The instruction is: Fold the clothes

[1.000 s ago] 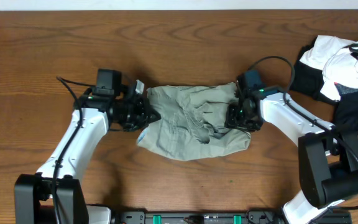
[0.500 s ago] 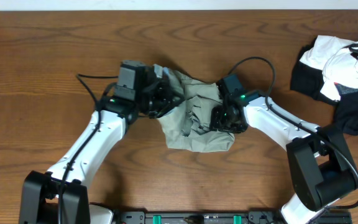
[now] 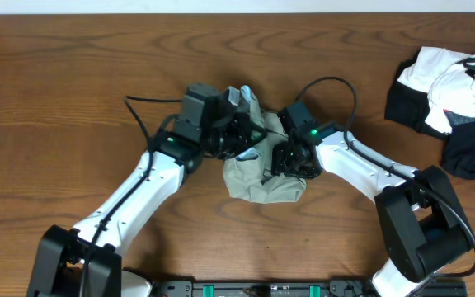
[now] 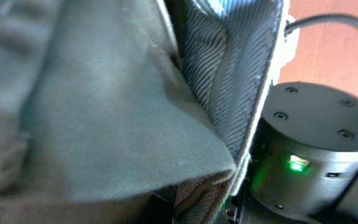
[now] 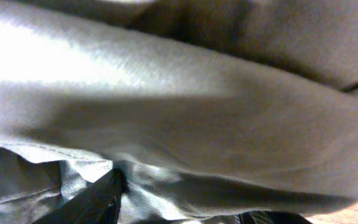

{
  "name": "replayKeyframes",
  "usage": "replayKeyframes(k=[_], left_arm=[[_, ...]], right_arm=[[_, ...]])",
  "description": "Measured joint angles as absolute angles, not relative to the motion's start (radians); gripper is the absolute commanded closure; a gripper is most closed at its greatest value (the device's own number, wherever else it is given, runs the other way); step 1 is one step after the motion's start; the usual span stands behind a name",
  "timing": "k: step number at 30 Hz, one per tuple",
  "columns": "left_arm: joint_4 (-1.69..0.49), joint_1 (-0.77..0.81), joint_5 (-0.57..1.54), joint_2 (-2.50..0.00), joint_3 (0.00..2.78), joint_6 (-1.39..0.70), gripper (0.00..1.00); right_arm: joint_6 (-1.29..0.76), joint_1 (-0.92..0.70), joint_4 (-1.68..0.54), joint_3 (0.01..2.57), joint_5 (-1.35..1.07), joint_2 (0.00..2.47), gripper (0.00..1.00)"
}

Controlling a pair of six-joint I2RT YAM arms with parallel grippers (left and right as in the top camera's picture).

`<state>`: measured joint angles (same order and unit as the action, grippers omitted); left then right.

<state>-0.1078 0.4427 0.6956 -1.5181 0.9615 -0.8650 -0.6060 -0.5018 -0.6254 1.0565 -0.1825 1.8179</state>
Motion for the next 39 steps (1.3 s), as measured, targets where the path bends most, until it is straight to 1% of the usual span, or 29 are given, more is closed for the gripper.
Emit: replayKeyframes(k=[11,17,26,28,29,30,33,34,35,37,39], left_arm=[[-0.154,0.541,0.506,-1.521,0.962,-0.865,0.94],[-0.145,0.553,0.465,-1.588,0.962,-0.865,0.94],[-0.070,0.578,0.433,-1.735,0.962,-0.883,0.94],[-0.062,0.583,0.423,-1.751,0.962,-0.887,0.91],[-0.059,0.586,0.419,-1.756,0.962,-0.886,0.86],[-0.058,0.587,0.417,-1.760,0.962,-0.886,0.78],[-0.063,0.586,0.395,-1.766,0.962,-0.888,0.41],[-0.064,0.583,0.384,-1.768,0.962,-0.889,0.26],[-0.064,0.580,0.375,-1.770,0.962,-0.890,0.16],[-0.053,0.571,0.372,-1.774,0.962,-0.889,0.09],[-0.024,0.570,0.402,-1.775,0.962,-0.886,0.06]], right_arm=[[-0.621,-0.501,-0.623,1.057,-0.184,1.819,0.45],[-0.621,-0.488,-0.618,1.058,-0.222,1.820,0.44],[-0.621,-0.471,-0.616,1.061,-0.273,1.826,0.43],[-0.621,-0.471,-0.616,1.061,-0.273,1.826,0.43],[-0.621,-0.471,-0.617,1.061,-0.273,1.826,0.43],[-0.621,-0.471,-0.617,1.061,-0.273,1.826,0.43],[-0.622,-0.463,-0.620,1.061,-0.280,1.826,0.43],[-0.622,-0.457,-0.625,1.061,-0.287,1.826,0.43],[-0.622,-0.450,-0.636,1.061,-0.292,1.824,0.42],[-0.622,-0.443,-0.660,1.061,-0.284,1.818,0.41],[-0.621,-0.440,-0.697,1.061,-0.266,1.812,0.40]])
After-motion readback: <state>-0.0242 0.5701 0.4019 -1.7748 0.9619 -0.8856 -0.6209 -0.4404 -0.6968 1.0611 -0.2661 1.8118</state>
